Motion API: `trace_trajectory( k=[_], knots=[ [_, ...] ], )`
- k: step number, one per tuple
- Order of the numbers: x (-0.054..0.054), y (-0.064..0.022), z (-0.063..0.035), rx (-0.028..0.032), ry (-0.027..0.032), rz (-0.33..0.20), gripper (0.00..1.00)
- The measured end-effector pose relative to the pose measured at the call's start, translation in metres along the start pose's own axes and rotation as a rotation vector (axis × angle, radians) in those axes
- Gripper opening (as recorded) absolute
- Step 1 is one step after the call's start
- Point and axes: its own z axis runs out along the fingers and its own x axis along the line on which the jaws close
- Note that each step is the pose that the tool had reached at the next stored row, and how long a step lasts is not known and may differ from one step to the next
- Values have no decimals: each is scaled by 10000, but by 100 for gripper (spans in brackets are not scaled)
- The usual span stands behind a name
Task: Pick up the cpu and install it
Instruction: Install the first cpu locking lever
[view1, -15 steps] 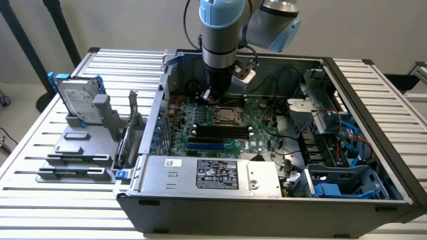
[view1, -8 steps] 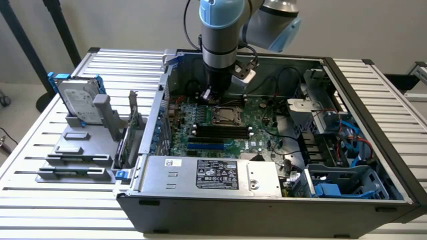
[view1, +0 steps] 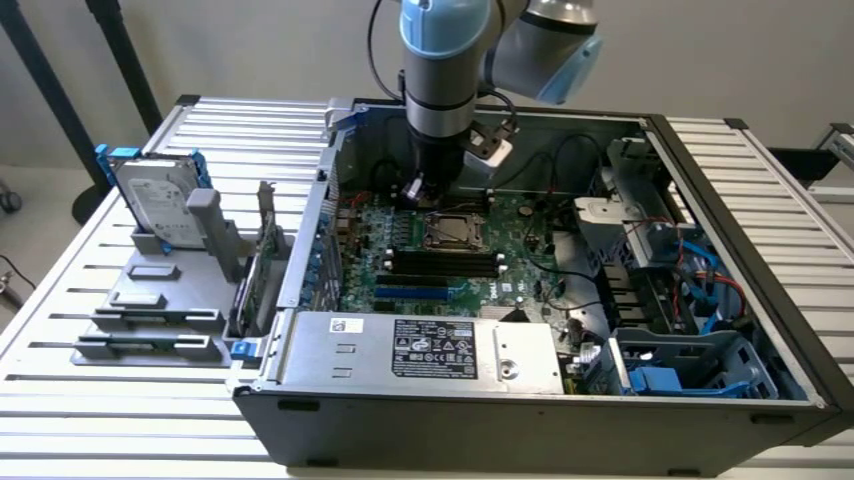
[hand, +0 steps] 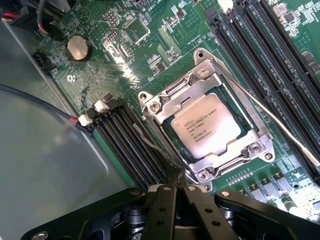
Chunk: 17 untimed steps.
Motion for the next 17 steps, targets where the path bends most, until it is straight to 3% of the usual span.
trace_trajectory(
  k=[17],
  knots=[
    [34,54,26,-11,3,49,11]
  ],
)
